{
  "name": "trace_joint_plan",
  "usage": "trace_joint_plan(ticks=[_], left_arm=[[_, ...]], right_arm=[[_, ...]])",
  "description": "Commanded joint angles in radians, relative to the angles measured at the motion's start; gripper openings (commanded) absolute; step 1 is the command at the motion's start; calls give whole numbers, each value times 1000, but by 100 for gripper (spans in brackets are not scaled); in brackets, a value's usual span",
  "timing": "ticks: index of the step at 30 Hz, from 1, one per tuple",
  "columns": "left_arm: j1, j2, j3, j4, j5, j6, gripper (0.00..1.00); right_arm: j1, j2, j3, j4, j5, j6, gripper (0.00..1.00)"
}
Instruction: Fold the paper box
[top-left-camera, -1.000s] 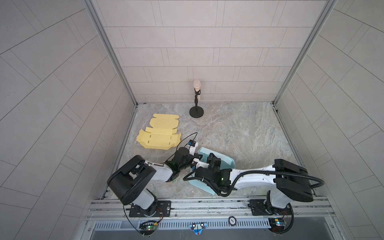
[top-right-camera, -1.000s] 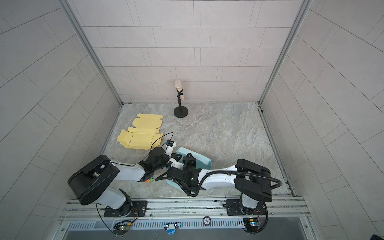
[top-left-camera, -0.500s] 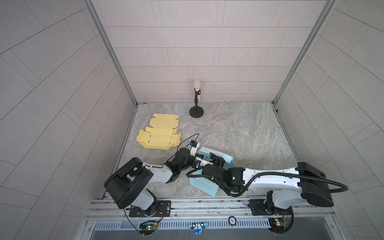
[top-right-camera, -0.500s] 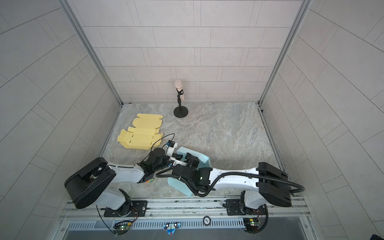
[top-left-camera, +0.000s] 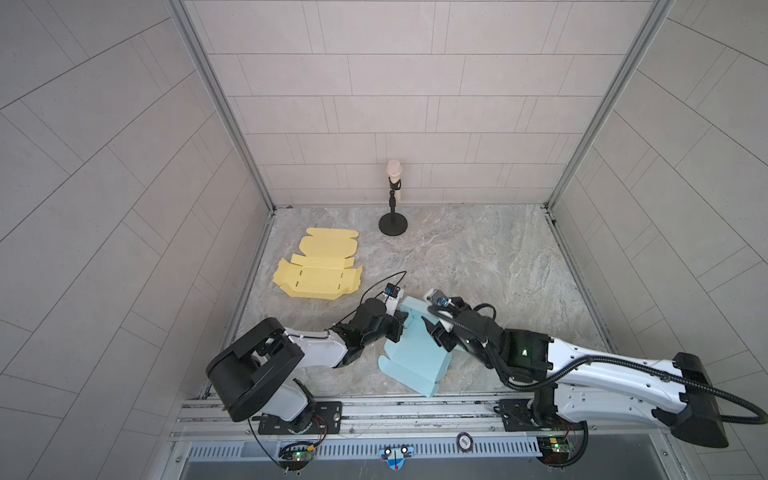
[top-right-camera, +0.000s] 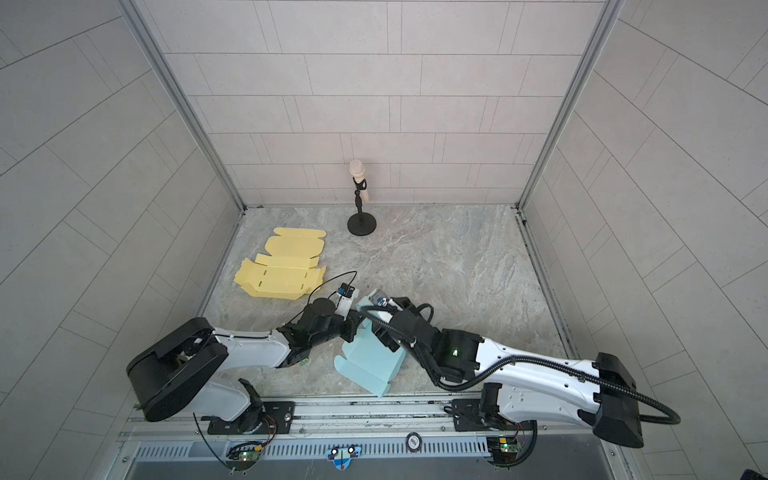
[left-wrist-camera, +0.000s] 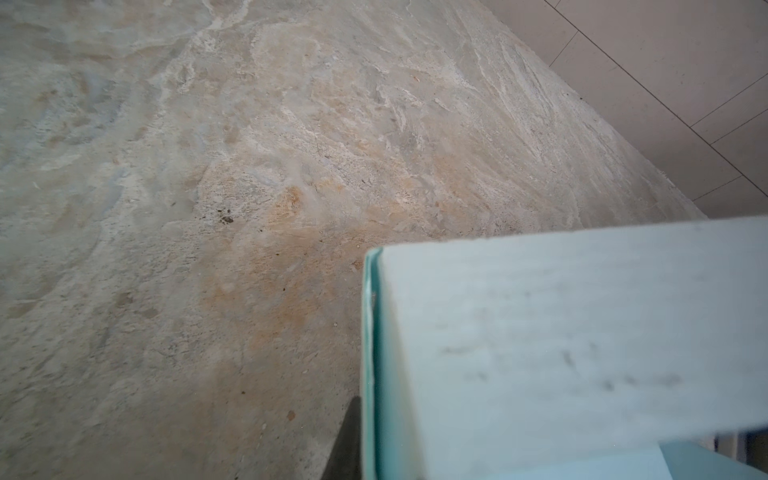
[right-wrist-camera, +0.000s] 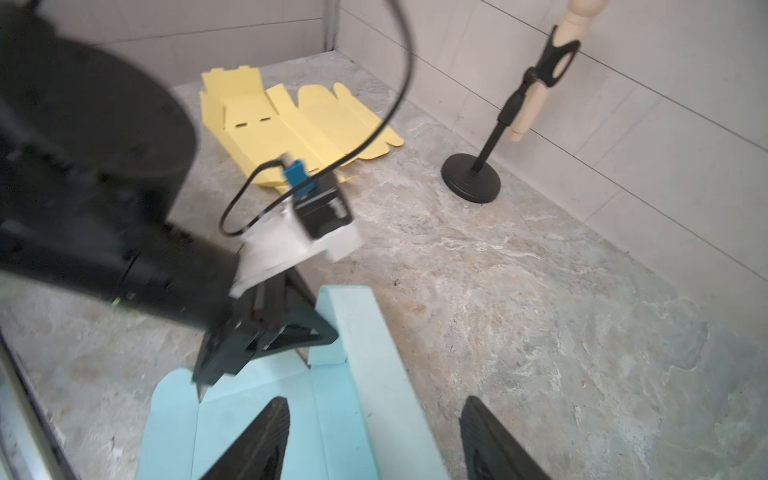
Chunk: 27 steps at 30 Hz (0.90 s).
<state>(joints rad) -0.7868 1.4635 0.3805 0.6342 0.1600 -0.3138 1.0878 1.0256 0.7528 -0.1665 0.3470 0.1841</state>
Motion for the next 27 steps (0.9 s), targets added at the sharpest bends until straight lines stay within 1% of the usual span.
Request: trace_joint_plan(ticks=[1,3,5,12,14,16,20,27], left_arm=[[-11,-22,26,-19,-34,27,9],[-16,-24,27,-22,-43,33,9],[-29,-27,32,-39,-66,44,9],[-64,-9,58,-73,-121,71,10],[-69,1,66,-79,-129,77,10],[-74,8,73,-84,-134,84,10],[-81,23,81,-86,-147,96,11],[-88,66,82,-28,-195,101,15]], right_arm=[[-168,26,47,-52,-236,214,66],[-263,64,61,-67,-333,285,66],[-306,104,74,-72,-392,315,66],[-324,272,94,5,-534,349,66],[-332,306,84,37,-559,364,65],[-338,333,80,47,-560,373,64],[-347,357,49,102,-597,394,63],[-370,389,2,156,-638,425,54]])
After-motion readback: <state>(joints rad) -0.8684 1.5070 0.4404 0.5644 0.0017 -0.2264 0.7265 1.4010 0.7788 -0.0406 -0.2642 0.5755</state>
